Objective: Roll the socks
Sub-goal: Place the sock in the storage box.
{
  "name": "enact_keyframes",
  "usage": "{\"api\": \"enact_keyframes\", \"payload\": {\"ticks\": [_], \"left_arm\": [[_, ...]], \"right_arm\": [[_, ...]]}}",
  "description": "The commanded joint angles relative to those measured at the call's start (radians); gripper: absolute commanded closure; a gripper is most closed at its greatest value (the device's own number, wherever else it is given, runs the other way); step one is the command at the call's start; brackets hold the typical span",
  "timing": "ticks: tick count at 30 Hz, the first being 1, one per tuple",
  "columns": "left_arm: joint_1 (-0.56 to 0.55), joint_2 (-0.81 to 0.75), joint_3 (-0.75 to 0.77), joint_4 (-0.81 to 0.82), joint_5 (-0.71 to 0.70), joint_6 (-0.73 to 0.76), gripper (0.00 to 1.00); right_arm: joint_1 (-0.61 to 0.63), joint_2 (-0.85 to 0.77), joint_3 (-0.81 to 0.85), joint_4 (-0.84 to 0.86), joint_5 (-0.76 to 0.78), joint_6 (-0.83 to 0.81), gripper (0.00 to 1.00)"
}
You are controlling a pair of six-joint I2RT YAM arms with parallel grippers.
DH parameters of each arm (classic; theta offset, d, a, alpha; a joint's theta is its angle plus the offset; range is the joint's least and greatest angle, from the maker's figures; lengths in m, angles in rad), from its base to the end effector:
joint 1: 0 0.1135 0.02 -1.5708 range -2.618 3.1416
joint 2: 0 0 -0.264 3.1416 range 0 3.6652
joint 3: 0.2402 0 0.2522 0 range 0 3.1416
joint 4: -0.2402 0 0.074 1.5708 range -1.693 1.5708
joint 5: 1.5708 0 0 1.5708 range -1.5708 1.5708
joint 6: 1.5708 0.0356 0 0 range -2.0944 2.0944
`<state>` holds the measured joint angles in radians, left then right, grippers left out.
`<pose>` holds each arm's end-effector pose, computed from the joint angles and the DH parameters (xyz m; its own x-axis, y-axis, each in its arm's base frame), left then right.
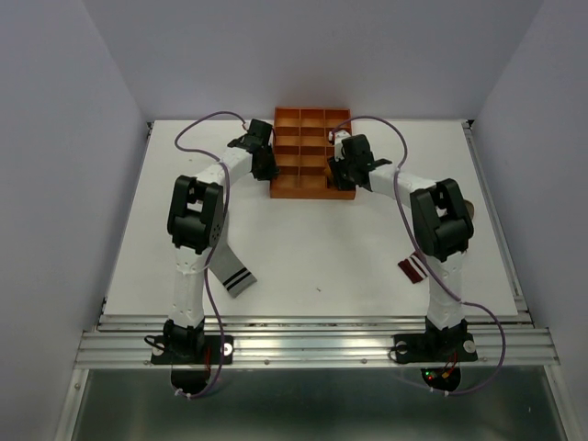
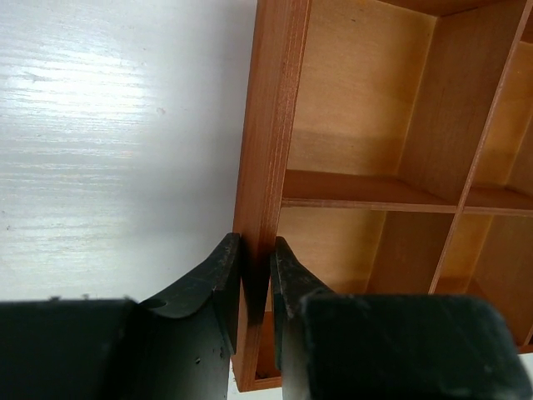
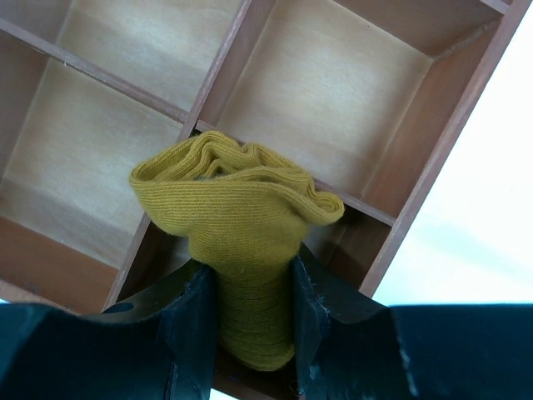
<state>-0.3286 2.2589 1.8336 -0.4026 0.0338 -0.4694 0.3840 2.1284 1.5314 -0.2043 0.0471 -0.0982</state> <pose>0.4820 -0.1656 0.1903 -0.7774 -0.2126 -0.5920 -0.0084 0.9446 -0.3282 0.4385 0.1754 0.1707 -0.6290 -0.3598 -0.6891 -0.4075 0.9075 -0.1019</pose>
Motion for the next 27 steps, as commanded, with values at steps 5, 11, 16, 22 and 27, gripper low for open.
{"api": "enact_keyframes", "payload": {"ticks": [5,11,16,22,27], "left_arm": [[0.037,-0.079,-0.099,0.091,-0.149,-0.034,1.0],[0.036,-0.075,-0.103,0.091,-0.149,-0.017,1.0],[0.03,-0.073,-0.103,0.091,-0.15,-0.005,1.0],[0.023,-0.07,-0.106,0.082,-0.169,-0.008,1.0],[0.023,-0.064,-0.106,0.081,-0.163,-0.005,1.0]], "right_arm": [[-0.046,0.143,-0.057,-0.307,0.142,-0.008,0.89],[-0.046,0.067,-0.068,-0.287,0.086,0.008,0.72],[-0.046,-0.01,-0.091,-0.251,0.016,0.012,0.53],[-0.046,-0.042,-0.103,-0.224,0.023,0.002,0.51],[-0.046,-0.048,-0.093,-0.213,0.02,0.009,0.45]]}}
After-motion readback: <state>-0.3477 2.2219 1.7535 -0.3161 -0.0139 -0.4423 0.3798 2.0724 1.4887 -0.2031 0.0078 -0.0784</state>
